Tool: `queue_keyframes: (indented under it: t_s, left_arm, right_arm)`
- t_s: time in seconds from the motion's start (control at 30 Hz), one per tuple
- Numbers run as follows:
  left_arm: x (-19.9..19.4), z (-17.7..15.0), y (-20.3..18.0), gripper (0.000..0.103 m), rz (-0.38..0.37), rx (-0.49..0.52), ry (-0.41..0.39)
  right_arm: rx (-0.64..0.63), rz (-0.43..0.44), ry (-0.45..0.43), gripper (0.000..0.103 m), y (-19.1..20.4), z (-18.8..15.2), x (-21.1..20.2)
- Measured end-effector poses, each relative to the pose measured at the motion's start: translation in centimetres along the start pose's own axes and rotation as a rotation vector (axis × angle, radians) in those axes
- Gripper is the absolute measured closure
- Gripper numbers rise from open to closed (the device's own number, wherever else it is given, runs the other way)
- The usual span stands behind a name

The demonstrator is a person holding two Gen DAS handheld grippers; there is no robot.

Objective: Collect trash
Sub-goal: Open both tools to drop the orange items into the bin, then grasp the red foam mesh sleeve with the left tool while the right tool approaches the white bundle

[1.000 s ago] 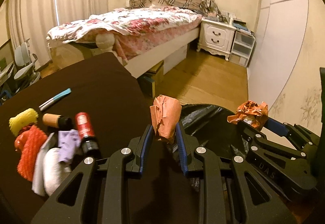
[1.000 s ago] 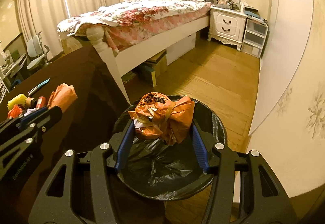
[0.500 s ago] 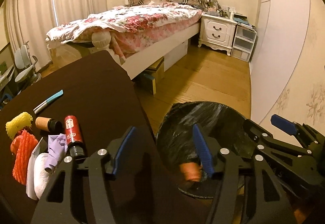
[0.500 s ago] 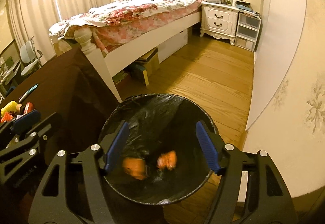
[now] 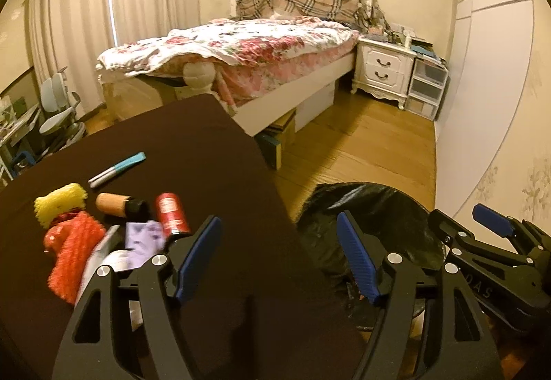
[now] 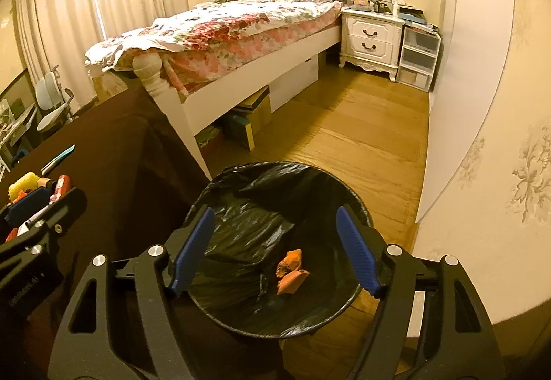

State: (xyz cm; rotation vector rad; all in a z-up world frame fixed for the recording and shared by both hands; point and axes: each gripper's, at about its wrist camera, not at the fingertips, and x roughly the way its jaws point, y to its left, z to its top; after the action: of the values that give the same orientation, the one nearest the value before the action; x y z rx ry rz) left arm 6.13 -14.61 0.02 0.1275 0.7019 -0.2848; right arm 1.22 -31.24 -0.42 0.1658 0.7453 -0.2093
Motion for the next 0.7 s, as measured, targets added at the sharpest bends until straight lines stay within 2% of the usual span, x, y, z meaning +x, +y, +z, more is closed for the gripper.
queue_keyframes:
  t_s: [0.33, 0.7]
  left_arm:
    - [-2.3, -1.0, 4.5, 0.033, 0.081, -0.053, -0.011]
    - [-4.3, -2.9, 12.5, 0.033, 0.204, -0.183, 0.001]
  right_arm:
    - [-0.057, 0.064, 0.003, 0.031, 4.2, -0.6, -1.2]
    - [-0.161, 0.149, 0.016, 0.031, 10.0, -1.3, -1.8]
